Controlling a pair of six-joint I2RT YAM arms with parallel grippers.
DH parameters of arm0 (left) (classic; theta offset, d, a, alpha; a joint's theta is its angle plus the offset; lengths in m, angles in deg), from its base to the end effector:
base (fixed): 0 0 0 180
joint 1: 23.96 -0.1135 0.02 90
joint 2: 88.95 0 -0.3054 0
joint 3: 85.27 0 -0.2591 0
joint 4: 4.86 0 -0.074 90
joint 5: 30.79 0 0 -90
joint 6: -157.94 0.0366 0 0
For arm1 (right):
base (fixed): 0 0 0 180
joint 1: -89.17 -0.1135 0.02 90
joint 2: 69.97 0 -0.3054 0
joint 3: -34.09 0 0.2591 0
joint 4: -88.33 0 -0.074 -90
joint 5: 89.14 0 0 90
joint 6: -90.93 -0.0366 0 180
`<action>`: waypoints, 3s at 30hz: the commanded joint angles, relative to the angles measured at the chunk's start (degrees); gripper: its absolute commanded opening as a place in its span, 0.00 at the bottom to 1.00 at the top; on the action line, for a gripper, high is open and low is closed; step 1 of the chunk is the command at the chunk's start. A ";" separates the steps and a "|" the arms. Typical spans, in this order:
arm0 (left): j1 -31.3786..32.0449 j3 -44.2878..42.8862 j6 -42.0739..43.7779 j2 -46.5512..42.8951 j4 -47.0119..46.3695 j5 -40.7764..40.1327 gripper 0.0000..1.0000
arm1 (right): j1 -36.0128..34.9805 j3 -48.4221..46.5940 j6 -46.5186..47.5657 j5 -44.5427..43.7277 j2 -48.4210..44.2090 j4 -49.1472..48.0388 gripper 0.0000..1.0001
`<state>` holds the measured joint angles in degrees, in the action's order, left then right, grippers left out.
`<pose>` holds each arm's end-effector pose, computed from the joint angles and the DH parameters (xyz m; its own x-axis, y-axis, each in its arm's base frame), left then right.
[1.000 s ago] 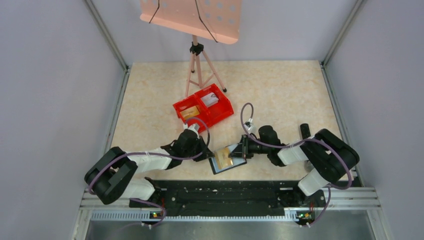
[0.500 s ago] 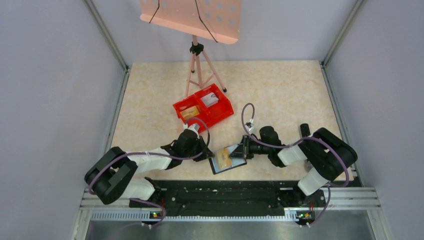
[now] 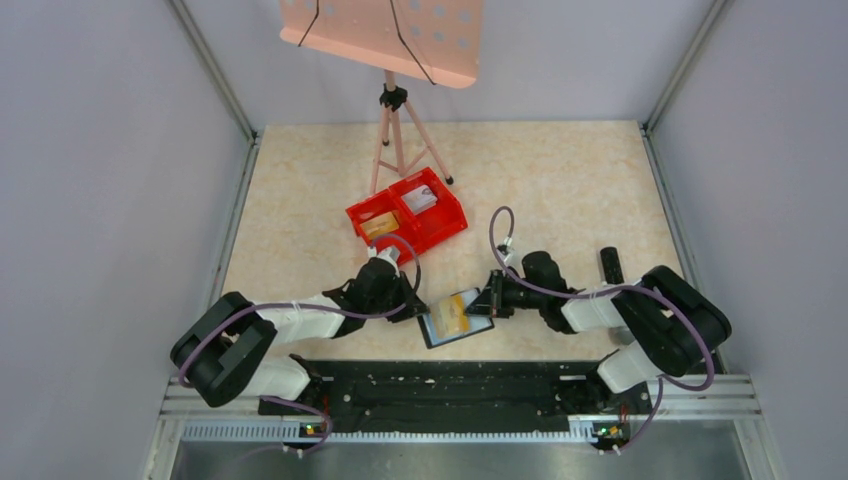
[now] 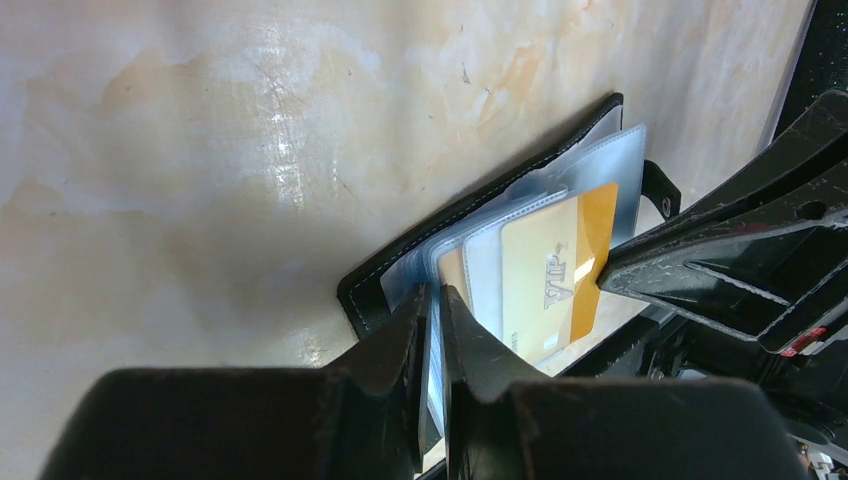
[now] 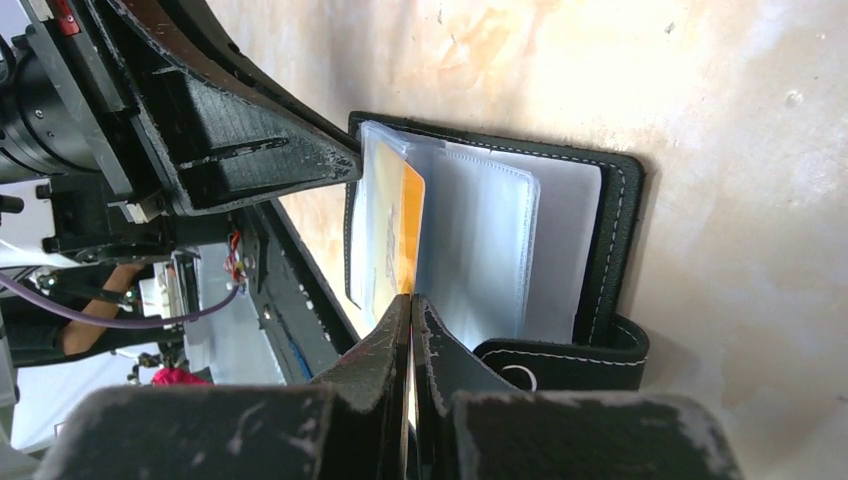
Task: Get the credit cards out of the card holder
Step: Remove the credit card from the card holder.
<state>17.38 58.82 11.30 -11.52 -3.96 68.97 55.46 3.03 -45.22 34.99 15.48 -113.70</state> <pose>0.1677 -0.1558 0.1656 -0.9007 -0.3040 -0.3104 -0.0134 0.7336 -0.6795 0.1839 0.1474 0.1515 -0.9241 0.1011 -0.3686 -0.2703 0.5090 0.8172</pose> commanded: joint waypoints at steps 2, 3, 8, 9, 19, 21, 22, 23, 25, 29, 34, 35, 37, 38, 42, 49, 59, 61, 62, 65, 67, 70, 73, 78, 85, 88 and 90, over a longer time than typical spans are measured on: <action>0.24 -0.26 2.23 1.77 3.65 -1.73 0.14 | 1.59 -1.48 1.29 1.00 -0.55 -1.46 0.00; 0.23 -0.17 2.32 1.62 3.74 -1.83 0.14 | 2.09 -1.34 1.33 1.17 -0.68 -1.38 0.00; 0.23 0.11 2.41 1.04 3.75 -1.87 0.14 | 3.60 -2.14 3.11 1.47 -2.10 2.32 0.00; 0.27 0.11 2.41 1.03 3.65 -1.73 0.14 | 3.65 -2.46 3.48 1.85 -2.25 3.26 0.00; 0.25 0.28 2.33 1.21 3.13 -1.49 0.14 | 4.66 -1.49 3.72 0.72 -5.78 5.06 0.00; 0.24 0.24 2.37 1.17 3.16 -1.65 0.14 | 5.06 -1.40 3.83 1.15 -6.24 5.25 0.00; 0.23 0.14 2.41 1.19 3.22 -1.67 0.14 | 5.25 -1.42 3.81 1.33 -6.40 5.39 0.00; 0.23 -0.01 2.48 1.17 3.26 -1.63 0.14 | 5.39 -1.44 3.83 1.66 -6.46 5.52 0.00; 0.23 -0.27 2.55 0.98 3.39 -1.56 0.14 | 5.66 -1.28 3.87 1.72 -6.89 5.62 0.00; 0.29 -0.70 2.50 -0.04 3.83 -1.28 0.14 | 5.94 -0.95 3.98 1.66 -7.36 6.10 0.00; 0.28 -2.61 1.95 -1.66 5.45 0.27 0.15 | 5.94 -0.88 3.55 3.37 -5.97 4.51 0.00; 0.36 -3.29 1.77 -2.03 6.06 0.46 0.15 | 5.94 -0.73 3.31 3.62 -5.58 3.91 0.00; 0.61 -4.39 1.63 -3.15 6.94 0.86 0.16 | 5.94 -0.40 2.68 3.89 -5.16 2.71 0.00; 0.80 -4.86 1.55 -3.84 7.44 0.87 0.17 | 5.94 -0.29 2.40 3.86 -5.12 2.35 0.00; 1.55 -5.91 1.23 -6.11 8.05 0.53 0.19 | 5.90 -0.16 2.15 3.76 -5.04 2.08 0.00; 3.42 -7.64 0.81 -1.03 3.91 1.86 0.19 | 5.94 -0.21 1.98 4.01 -4.74 1.82 0.00; 4.27 -8.15 -0.31 7.03 -2.35 5.01 0.18 | 5.94 0.25 0.41 5.57 -2.27 -1.34 0.00; 4.32 -8.09 -0.31 7.55 -2.50 5.05 0.18 | 5.91 0.59 -0.30 5.83 -1.16 -2.90 0.00; 4.36 -8.00 -0.45 7.75 -2.52 4.94 0.18 | 5.85 0.69 -0.72 6.11 -0.58 -3.90 0.01; 4.53 -7.43 -0.83 7.98 -3.05 4.86 0.18 | 5.81 0.85 -1.72 6.96 1.16 -6.41 0.04; 4.57 -7.31 -0.84 8.14 -2.96 4.75 0.18 | 5.85 0.87 -2.34 7.30 1.97 -7.77 0.06; 4.59 -7.23 -0.84 8.21 -2.74 4.44 0.18 | 5.47 0.61 -3.02 7.54 3.18 -9.10 0.11; 4.64 -7.26 -0.84 8.52 -2.80 4.39 0.18 | 4.61 0.15 -3.15 7.33 3.91 -9.36 0.12; 4.63 -7.43 -0.63 7.82 -1.88 4.13 0.18 | 4.49 0.23 -2.86 6.35 3.21 -8.54 0.00; 4.66 -8.29 0.56 5.19 1.39 3.23 0.18 | 5.35 -0.50 0.02 0.79 -4.54 2.21 0.00; 4.67 -9.39 0.89 3.25 2.78 3.76 0.21 | 6.55 -0.87 0.69 -2.60 -11.10 10.14 0.00; 4.63 -10.52 1.02 1.77 4.20 3.81 0.25 | 6.77 -1.53 1.16 -5.59 -16.06 15.47 0.00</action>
<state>21.75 51.54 11.10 -5.68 -2.12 73.26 60.95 3.43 -46.47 35.73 8.01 -108.24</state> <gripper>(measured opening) 0.219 0.004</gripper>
